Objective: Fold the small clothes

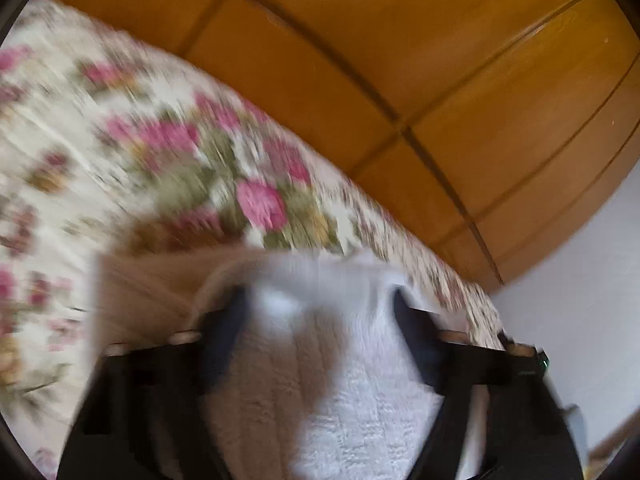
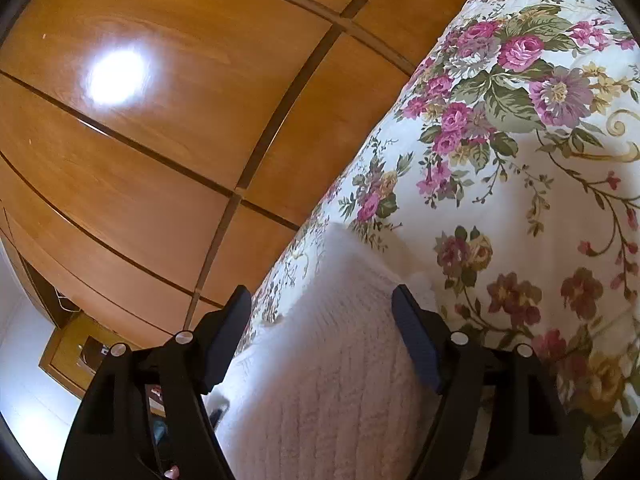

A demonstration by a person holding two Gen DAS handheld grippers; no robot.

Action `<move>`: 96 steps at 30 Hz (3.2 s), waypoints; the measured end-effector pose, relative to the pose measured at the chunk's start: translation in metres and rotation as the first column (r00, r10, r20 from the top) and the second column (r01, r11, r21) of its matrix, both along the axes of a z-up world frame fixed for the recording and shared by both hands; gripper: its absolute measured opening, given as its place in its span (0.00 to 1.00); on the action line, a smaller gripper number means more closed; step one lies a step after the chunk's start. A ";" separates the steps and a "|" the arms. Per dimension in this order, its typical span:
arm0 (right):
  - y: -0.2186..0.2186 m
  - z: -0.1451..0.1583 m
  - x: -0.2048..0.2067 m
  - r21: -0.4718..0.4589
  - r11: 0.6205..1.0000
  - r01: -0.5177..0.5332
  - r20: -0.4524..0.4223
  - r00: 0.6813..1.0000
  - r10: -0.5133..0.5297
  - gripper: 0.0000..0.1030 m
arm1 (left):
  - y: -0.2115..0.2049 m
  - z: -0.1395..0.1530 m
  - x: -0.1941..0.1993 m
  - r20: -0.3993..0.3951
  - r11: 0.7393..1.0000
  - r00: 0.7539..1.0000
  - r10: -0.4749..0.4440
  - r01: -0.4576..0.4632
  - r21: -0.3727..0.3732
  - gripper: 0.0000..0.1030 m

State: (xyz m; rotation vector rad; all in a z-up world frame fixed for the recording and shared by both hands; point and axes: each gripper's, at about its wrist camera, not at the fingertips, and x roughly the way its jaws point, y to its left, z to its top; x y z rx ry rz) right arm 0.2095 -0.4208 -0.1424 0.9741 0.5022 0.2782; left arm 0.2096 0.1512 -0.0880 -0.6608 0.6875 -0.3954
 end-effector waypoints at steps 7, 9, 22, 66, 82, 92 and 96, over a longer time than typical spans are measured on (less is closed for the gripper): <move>0.029 0.031 -0.044 -0.294 0.956 -0.007 0.007 1.000 0.010 0.71 | 0.033 0.003 -0.054 0.013 0.992 0.994 0.106 -0.107 0.063 0.84; 0.035 0.032 -0.060 -0.358 0.934 -0.006 -0.010 1.000 0.003 0.71 | 0.033 -0.001 -0.064 0.008 0.993 0.995 0.099 -0.100 0.058 0.75; 0.041 0.014 -0.104 -0.443 0.896 -0.035 -0.089 0.996 -0.005 0.32 | 0.003 0.000 -0.094 -0.019 0.992 0.999 -0.026 0.028 0.124 0.47; 0.097 0.057 -0.135 -0.762 0.643 -0.076 -0.083 0.996 0.018 0.39 | -0.019 0.044 -0.136 0.125 0.954 0.992 -0.020 -0.019 0.300 0.60; 0.140 0.052 -0.052 -0.797 0.590 -0.124 -0.171 0.985 -0.023 0.39 | -0.115 0.027 -0.040 -0.044 0.901 0.980 -0.192 0.194 0.387 0.74; 0.125 0.037 -0.025 -0.787 0.608 -0.108 -0.191 0.979 -0.074 0.39 | -0.130 0.007 -0.012 -0.097 0.878 0.978 -0.185 0.209 0.430 0.74; 0.123 0.031 -0.020 -0.802 0.588 -0.105 -0.190 0.978 -0.085 0.39 | -0.135 0.003 -0.007 -0.098 0.868 0.977 -0.190 0.214 0.447 0.79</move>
